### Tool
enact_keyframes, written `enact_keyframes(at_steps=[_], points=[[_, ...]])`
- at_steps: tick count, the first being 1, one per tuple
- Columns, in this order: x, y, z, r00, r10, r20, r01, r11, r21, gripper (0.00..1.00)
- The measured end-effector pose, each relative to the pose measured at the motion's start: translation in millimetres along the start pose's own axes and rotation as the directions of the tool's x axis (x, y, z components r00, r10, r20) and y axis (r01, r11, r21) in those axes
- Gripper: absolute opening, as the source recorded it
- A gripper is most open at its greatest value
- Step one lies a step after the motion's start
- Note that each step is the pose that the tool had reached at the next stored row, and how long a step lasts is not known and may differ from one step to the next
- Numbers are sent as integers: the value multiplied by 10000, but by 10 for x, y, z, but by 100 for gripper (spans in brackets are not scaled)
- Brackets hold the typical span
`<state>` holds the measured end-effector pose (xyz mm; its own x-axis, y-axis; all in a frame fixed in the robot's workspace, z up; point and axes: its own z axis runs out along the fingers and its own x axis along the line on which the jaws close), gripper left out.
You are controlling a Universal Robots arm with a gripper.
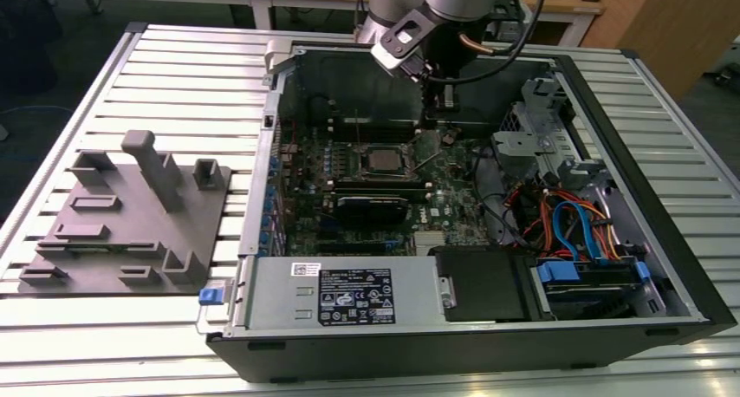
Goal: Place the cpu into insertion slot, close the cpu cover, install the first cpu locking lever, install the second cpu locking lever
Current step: 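Close the cpu cover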
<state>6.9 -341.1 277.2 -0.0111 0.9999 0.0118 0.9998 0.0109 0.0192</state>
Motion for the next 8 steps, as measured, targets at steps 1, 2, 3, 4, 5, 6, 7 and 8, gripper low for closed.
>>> enact_keyframes(at_steps=[1,2,3,4,5,6,7,8], points=[[0,11,7,10000,0,1,0,10000,0,10],[-1,23,16,10000,0,1,0,10000,0,10],[-2,41,26,10000,0,1,0,10000,0,10],[-3,59,38,10000,3,0,-3,10000,0,10],[-4,77,48,10000,9,1,-9,10000,0,10],[-4,95,58,10000,15,0,-15,10000,0,10],[-4,115,66,10000,23,0,-23,10000,0,10],[-5,137,72,10000,40,1,-40,10000,0,10]])
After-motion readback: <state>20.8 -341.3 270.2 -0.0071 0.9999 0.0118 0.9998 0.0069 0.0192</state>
